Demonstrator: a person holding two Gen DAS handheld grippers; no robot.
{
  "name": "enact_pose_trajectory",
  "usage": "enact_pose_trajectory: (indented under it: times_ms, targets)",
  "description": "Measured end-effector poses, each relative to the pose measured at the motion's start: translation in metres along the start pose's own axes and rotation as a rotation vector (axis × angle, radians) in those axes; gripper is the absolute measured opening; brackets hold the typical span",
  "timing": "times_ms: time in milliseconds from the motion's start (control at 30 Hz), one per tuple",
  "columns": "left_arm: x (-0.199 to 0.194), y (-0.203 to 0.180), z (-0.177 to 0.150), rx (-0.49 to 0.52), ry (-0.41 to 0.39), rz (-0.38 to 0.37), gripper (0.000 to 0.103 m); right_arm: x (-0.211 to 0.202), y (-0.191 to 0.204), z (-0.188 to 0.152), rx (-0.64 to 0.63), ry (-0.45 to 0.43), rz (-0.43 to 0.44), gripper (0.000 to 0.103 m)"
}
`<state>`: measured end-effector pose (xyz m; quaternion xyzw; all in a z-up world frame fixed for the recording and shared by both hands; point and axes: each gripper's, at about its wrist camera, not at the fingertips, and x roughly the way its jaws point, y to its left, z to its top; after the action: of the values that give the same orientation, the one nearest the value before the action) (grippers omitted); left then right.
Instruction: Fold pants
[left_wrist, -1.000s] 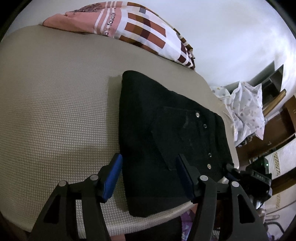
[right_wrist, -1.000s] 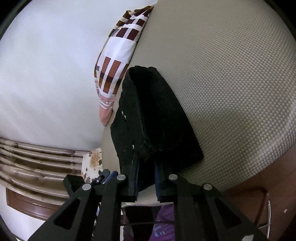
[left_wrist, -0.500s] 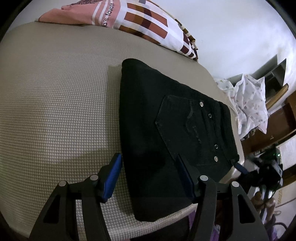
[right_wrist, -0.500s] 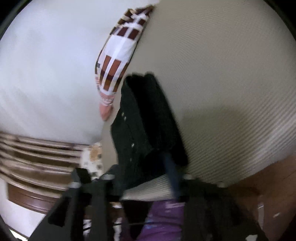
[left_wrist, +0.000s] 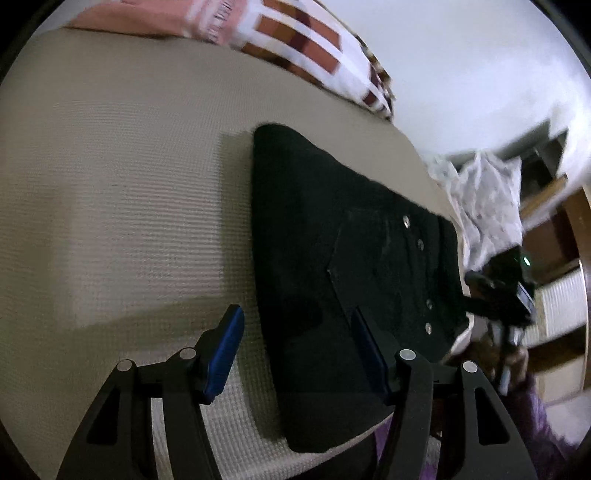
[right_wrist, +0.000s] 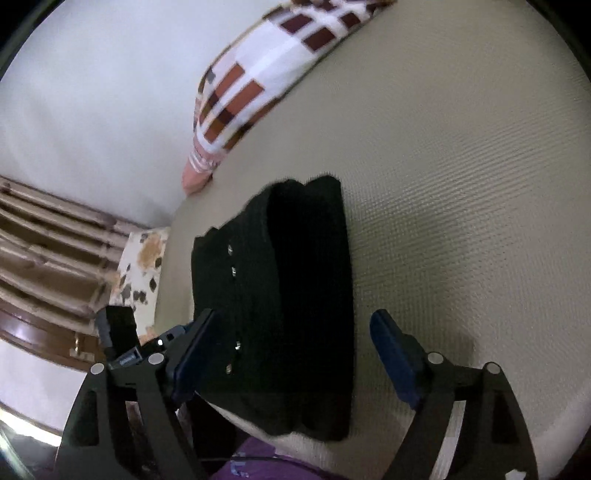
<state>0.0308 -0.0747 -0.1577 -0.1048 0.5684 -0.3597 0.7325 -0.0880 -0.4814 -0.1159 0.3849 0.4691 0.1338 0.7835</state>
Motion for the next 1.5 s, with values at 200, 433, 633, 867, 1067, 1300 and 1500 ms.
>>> enact_pose_trajectory:
  times_ms: [200, 433, 633, 867, 1067, 1300, 1500]
  targets:
    - [0.023, 0.003, 0.02, 0.059, 0.09, -0.101, 0.062, 0.021, 0.004, 0.007, -0.096, 0.072, 0.089, 0.083]
    - [0.035, 0.003, 0.039, 0.07, 0.126, -0.193, 0.067, 0.039, 0.018, 0.012, -0.257, 0.108, 0.041, 0.06]
    - [0.035, -0.03, 0.026, 0.286, 0.058, 0.052, 0.048, 0.038, 0.01, 0.01, -0.229, 0.077, 0.026, 0.037]
    - [0.025, -0.063, 0.008, 0.412, -0.043, 0.243, 0.024, 0.032, 0.003, 0.002, -0.142, 0.003, 0.089, 0.032]
    - [0.02, -0.071, 0.005, 0.427, -0.071, 0.28, 0.022, 0.029, 0.004, -0.002, -0.106, -0.041, 0.114, 0.03]
    - [0.008, -0.08, 0.004, 0.458, -0.107, 0.322, 0.022, 0.035, 0.015, -0.003, -0.102, -0.054, 0.121, 0.029]
    - [-0.005, -0.076, 0.004, 0.456, -0.134, 0.351, 0.021, 0.049, 0.031, 0.001, -0.111, -0.054, 0.135, 0.028]
